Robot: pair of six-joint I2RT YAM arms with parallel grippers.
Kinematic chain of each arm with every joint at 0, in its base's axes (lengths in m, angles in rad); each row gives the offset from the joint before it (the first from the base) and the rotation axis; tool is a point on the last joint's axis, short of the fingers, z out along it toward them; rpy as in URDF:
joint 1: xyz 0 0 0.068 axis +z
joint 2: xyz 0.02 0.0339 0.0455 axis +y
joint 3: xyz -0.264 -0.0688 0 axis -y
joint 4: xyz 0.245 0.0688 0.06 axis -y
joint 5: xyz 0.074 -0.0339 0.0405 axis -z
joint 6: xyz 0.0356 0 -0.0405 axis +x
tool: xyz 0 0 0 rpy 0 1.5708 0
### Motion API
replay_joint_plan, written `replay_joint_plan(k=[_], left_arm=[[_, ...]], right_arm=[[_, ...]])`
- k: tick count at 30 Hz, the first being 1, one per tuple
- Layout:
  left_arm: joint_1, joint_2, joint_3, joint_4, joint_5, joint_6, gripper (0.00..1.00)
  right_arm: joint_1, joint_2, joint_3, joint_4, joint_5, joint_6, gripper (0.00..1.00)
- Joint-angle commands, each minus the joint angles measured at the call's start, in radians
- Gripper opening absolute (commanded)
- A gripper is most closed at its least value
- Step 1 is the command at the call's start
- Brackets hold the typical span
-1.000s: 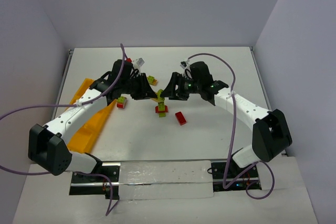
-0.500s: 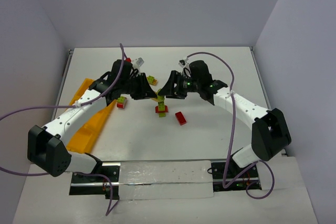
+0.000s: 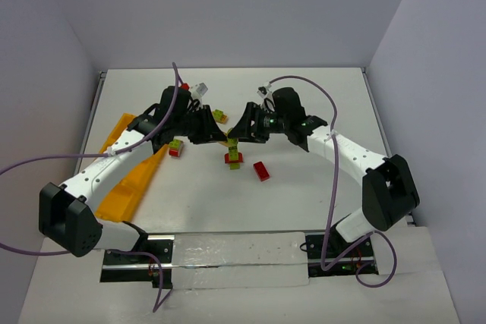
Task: Sort the legos into containers by color
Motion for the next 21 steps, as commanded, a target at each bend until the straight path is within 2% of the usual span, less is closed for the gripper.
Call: replay_joint_plan(k=[1,5,7,12,17,21], left_arm=[[-0.001,-0.035,0.017,0.029,0.008,0.005,0.00],[-0.001,-0.035,0.017,0.030,0.012,0.007,0.00],[-0.001,-0.035,0.017,0.028,0.009,0.009,0.00],[0.000,-0.040,0.023,-0.004,-0.035,0.020,0.00],[0.020,-0.050,0.037,-0.059,-0.080,0.054,0.00],[0.077,-0.071,0.027,-0.083,-0.079,0.075,0.00]], right_arm=[[0.009,0.029,0.025,0.055,-0.021,0.012,0.59],[0.009,0.036,0.030,0.061,-0.028,0.013,0.53],[0.009,0.040,0.037,0.060,-0.036,0.012,0.45],[0.007,0.019,0.035,0.033,-0.012,0.004,0.03],[-0.014,-0.037,0.013,-0.019,0.056,-0.027,0.00],[-0.051,-0.095,-0.019,-0.052,0.088,-0.048,0.00]])
